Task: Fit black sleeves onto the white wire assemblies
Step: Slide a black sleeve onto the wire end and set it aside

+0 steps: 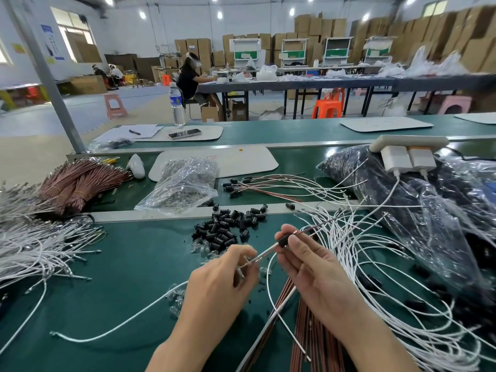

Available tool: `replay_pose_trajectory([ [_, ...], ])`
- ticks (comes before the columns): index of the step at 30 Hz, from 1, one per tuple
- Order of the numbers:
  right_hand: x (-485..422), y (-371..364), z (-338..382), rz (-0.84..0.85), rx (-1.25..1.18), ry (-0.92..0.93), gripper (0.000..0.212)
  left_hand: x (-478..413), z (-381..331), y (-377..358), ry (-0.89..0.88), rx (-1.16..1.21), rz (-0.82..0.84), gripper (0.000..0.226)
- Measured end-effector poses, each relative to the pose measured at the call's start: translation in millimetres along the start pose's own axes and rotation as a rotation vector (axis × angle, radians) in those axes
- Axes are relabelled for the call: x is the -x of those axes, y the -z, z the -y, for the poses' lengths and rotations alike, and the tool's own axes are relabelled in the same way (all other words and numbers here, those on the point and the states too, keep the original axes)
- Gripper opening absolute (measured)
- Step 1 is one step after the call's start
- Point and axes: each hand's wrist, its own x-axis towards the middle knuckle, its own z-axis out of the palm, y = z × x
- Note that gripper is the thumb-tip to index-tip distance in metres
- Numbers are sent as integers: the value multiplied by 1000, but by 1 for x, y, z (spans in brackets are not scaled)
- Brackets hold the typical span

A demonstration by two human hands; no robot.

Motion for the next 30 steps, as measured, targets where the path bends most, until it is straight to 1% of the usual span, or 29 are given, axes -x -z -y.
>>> replay_pose_trajectory([
  [1,0,0,1,-10,-9,4,25,0,2,1,3,-15,-6,23],
  [5,1,-1,0,-5,12,-10,27,0,5,2,9,21,-19,13],
  [11,1,-1,0,-9,19,3,26,0,6,1,-7,24,-13,18],
  [14,2,-2,1,26,1,-16,26,0,4,2,2,19,20,7],
  [15,2,-2,1,36,2,-22,26,1,4,2,-1,15,25,7],
  [18,3,-1,1,54,3,-37,25,2,3,0,-16,9,35,14],
  [20,3,-2,0,60,-3,-51,25,3,1,1,-7,9,51,16],
  [24,0,-2,-2,-33,-34,-74,30,3,-1,0,5,51,23,19],
  [28,-1,-3,-4,-77,-33,-94,21,1,-1,-2,-8,-8,2,25],
  [30,-1,-4,-5,-79,-21,-107,20,1,1,-2,-18,-30,-1,29],
])
